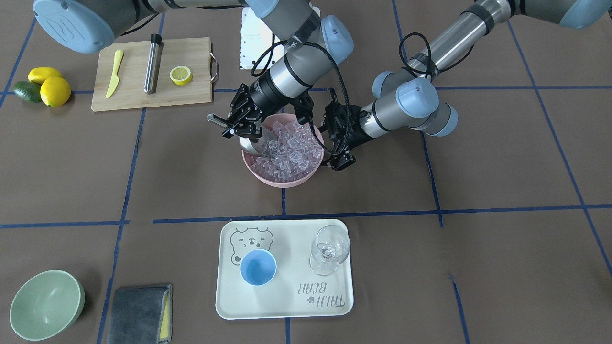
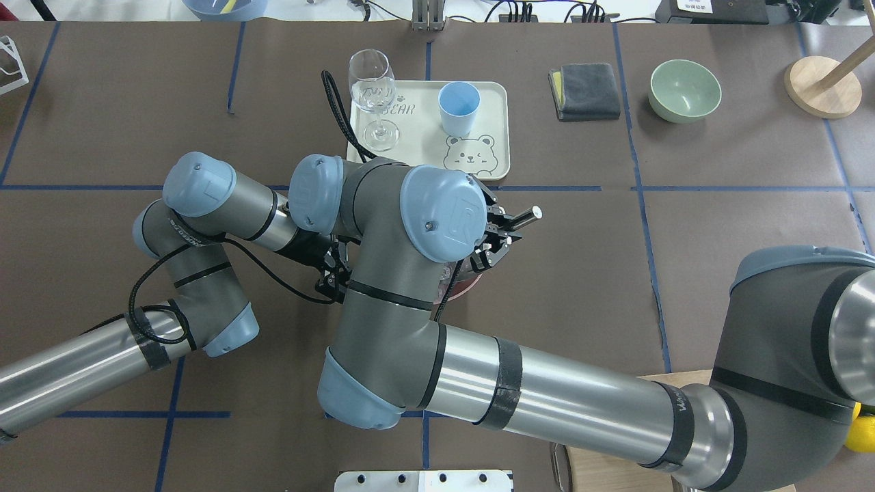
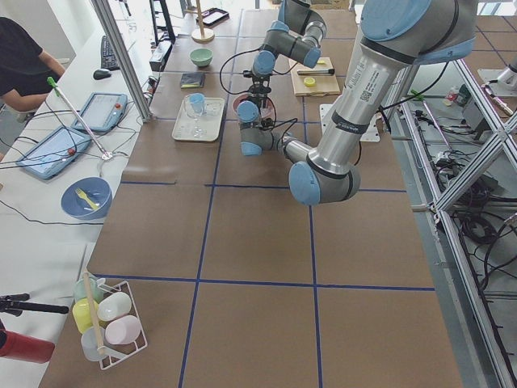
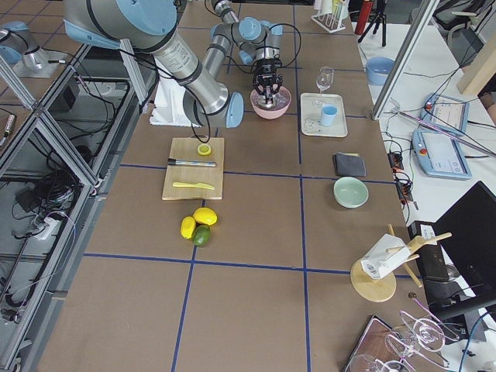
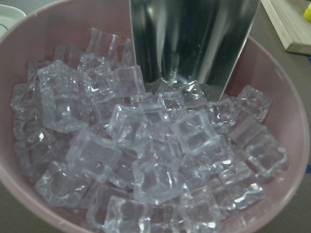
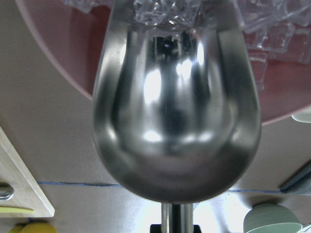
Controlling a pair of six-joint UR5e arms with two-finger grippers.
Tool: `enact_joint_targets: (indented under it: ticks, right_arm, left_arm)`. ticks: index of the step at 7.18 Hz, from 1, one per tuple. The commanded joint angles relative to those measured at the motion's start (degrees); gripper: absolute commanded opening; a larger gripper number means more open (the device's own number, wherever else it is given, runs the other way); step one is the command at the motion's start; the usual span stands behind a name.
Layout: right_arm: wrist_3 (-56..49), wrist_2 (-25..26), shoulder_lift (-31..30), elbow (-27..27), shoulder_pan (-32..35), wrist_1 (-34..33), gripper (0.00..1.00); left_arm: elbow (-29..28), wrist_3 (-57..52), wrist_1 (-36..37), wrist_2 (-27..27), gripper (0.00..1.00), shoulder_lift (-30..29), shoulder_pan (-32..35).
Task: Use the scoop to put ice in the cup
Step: 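Rotate the right wrist to point the scoop down into the ice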
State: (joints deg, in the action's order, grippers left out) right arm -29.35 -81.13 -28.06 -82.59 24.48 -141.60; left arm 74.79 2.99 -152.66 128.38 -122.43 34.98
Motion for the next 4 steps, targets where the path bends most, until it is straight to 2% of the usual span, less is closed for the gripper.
enact_joint_targets:
  ticks: [1,4]
  right_arm:
    - [-0.1,-0.1,-3.6,-2.0,0.2,6.9,0.0]
    - [-1.4,-1.0,-11.2,-7.8,1.7,16.1,0.0]
  left_arm:
    - [0.0,0.0,-0.1,0.0,1.0,-0.1,0.5]
    - [0.0,0.0,-0.6,-0.1,1.0,-0.1,0.6]
